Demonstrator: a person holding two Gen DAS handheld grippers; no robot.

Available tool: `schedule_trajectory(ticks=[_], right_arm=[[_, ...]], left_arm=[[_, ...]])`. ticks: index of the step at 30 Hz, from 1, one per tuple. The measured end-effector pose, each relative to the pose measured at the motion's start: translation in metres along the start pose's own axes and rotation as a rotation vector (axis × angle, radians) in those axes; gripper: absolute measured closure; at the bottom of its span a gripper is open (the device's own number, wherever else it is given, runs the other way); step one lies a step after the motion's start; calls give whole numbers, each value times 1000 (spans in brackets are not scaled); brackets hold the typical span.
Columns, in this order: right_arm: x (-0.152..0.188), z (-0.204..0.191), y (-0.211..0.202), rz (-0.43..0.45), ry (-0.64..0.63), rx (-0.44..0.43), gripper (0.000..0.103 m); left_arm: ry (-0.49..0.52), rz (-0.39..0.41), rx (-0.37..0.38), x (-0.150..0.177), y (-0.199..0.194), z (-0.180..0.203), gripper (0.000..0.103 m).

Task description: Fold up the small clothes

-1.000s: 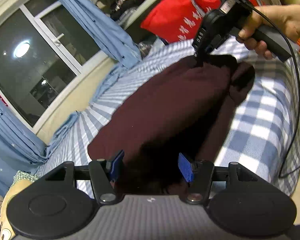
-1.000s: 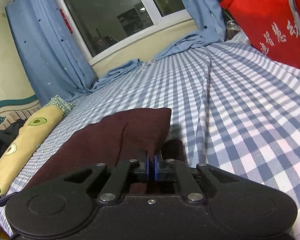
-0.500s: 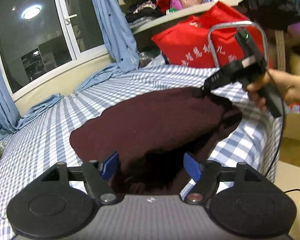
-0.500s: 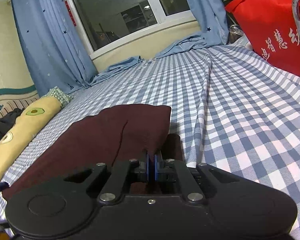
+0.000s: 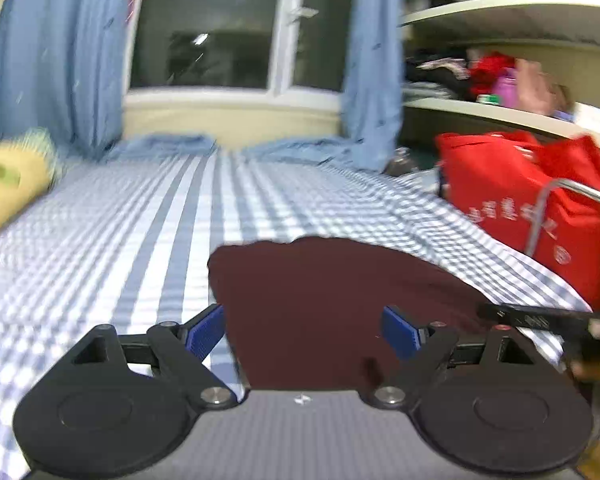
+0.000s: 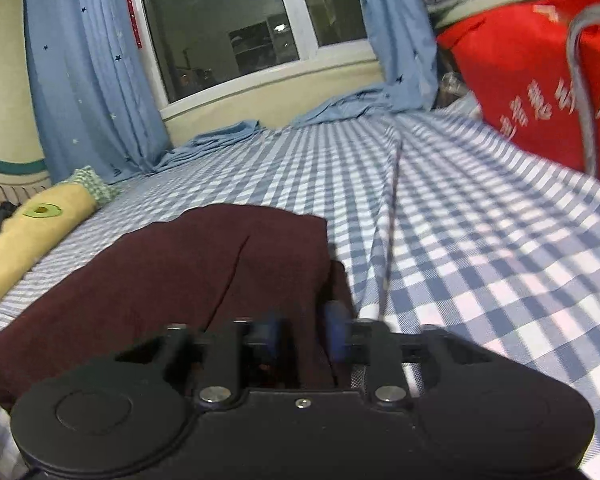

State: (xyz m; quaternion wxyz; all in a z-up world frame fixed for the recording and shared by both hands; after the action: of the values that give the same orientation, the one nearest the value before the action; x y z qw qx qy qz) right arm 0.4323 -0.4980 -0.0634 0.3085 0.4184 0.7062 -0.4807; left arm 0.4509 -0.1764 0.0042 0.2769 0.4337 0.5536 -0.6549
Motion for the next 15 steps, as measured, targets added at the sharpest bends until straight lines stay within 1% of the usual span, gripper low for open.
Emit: schedule_trajectory(ticks=[2, 3, 5, 9, 12, 15], right_arm=[[1, -7, -3, 14, -9, -15, 44], [1, -9, -4, 15, -9, -21, 42], [6, -12, -6, 10, -13, -29, 33], [22, -14, -9, -2, -32, -9, 26], [35, -10, -12, 21, -23, 4, 23], [47, -7, -14, 56, 4, 11, 21]], left_arm=[[-28, -54, 4, 3, 17, -1, 15], [-28, -74, 5, 5, 23, -1, 15], [-7, -105, -7, 16, 31, 3, 15], [-4, -103, -29, 34, 36, 4, 15], [-40, -122, -24, 48, 37, 2, 15], [-45, -125, -34, 62, 35, 7, 15]])
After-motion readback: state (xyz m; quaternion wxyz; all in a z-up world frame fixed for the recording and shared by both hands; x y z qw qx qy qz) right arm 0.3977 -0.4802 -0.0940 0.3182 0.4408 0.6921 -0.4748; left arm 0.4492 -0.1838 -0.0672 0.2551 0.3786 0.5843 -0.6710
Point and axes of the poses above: each gripper's, at about its wrist camera, not at the fingertips, and y roughly the way its jaws point, z to its right, x to its underside, the point moved 5 cm from there along y, roughly the way its jaws point, and after that the axes turned 9 degrees about -x, right-handed, at the moved point
